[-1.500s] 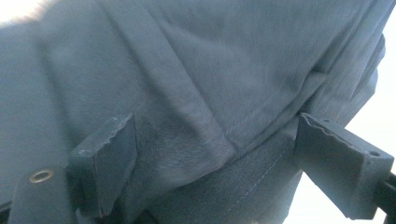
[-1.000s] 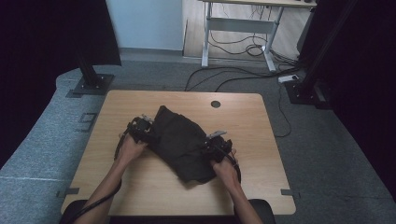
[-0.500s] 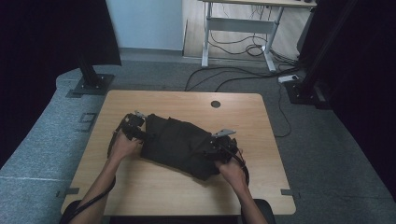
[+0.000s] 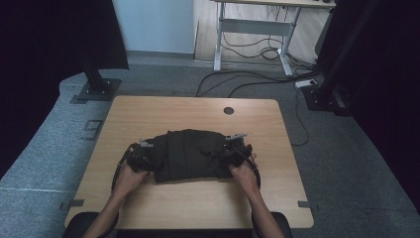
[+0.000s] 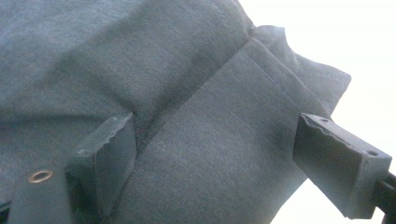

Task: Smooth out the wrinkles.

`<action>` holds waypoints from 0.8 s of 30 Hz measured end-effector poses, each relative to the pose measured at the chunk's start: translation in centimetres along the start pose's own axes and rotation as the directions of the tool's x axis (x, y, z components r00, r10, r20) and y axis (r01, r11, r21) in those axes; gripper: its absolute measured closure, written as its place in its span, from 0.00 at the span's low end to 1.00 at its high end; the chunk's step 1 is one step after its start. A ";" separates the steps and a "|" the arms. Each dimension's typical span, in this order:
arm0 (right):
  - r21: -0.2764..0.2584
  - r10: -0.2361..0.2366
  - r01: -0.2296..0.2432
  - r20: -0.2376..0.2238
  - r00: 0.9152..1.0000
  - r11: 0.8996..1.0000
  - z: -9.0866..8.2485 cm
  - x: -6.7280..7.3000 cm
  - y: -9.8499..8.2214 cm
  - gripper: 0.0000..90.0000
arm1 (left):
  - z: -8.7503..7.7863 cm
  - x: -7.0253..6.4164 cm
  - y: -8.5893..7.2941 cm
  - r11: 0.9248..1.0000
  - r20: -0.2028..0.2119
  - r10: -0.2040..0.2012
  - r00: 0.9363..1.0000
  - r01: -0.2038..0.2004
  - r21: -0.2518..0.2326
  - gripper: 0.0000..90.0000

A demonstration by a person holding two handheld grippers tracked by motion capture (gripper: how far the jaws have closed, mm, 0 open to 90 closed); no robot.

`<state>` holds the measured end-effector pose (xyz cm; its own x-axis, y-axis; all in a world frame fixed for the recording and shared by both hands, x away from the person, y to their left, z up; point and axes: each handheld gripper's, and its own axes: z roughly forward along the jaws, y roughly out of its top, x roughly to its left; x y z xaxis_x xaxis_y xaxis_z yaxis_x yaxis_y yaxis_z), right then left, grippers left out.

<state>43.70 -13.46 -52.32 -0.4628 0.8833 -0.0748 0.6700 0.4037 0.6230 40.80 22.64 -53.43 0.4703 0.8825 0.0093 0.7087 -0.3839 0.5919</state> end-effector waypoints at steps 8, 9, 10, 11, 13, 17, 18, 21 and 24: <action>-0.017 0.009 -0.009 -0.020 1.000 1.000 -0.5 0.1 -0.5 0.20 | 0.1 0.5 0.3 1.000 -0.017 0.013 1.000 -0.013 -0.026 0.00; -0.020 0.004 -0.005 -0.025 1.000 1.000 -0.7 0.1 -0.4 0.20 | -0.2 0.5 0.2 0.999 -0.018 0.018 1.000 -0.019 -0.040 0.00; -0.027 -0.007 0.006 -0.030 1.000 1.000 -1.0 0.1 -0.3 0.20 | -0.7 0.6 0.2 0.998 -0.017 0.015 1.000 -0.016 -0.058 0.00; -0.040 -0.024 0.022 -0.034 0.999 0.999 -1.4 0.1 -0.2 0.18 | -1.1 0.6 0.1 0.997 -0.016 0.012 1.000 -0.013 -0.071 0.00; -0.054 -0.054 0.052 -0.046 0.997 0.997 -2.3 0.1 -0.1 0.16 | -2.5 0.8 -0.2 0.993 -0.003 0.003 1.000 -0.003 -0.118 0.00; -0.108 -0.067 0.059 -0.073 0.995 0.992 -4.6 -0.4 -0.5 0.15 | -4.7 0.5 -1.4 0.987 0.014 0.023 1.000 -0.020 -0.162 0.01; -0.119 -0.065 0.056 -0.076 0.995 0.991 -5.2 -0.6 -0.7 0.15 | -5.1 0.4 -1.8 0.986 0.006 0.036 0.999 -0.034 -0.164 0.00; -0.155 -0.052 0.040 -0.075 0.996 0.987 -6.7 -1.5 -1.8 0.13 | -5.9 0.2 -3.0 0.984 -0.008 0.051 0.999 -0.051 -0.170 0.00; -0.175 -0.025 0.014 -0.061 0.998 0.984 -7.5 -2.3 -3.4 0.06 | -6.2 0.4 -4.5 0.983 -0.009 0.042 0.999 -0.043 -0.177 0.00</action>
<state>38.12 -18.64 -48.38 -0.5140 0.8567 -0.0427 0.5515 0.3682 0.7486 34.53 26.38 -51.05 0.4947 0.8681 0.0416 0.5836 -0.3673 0.7242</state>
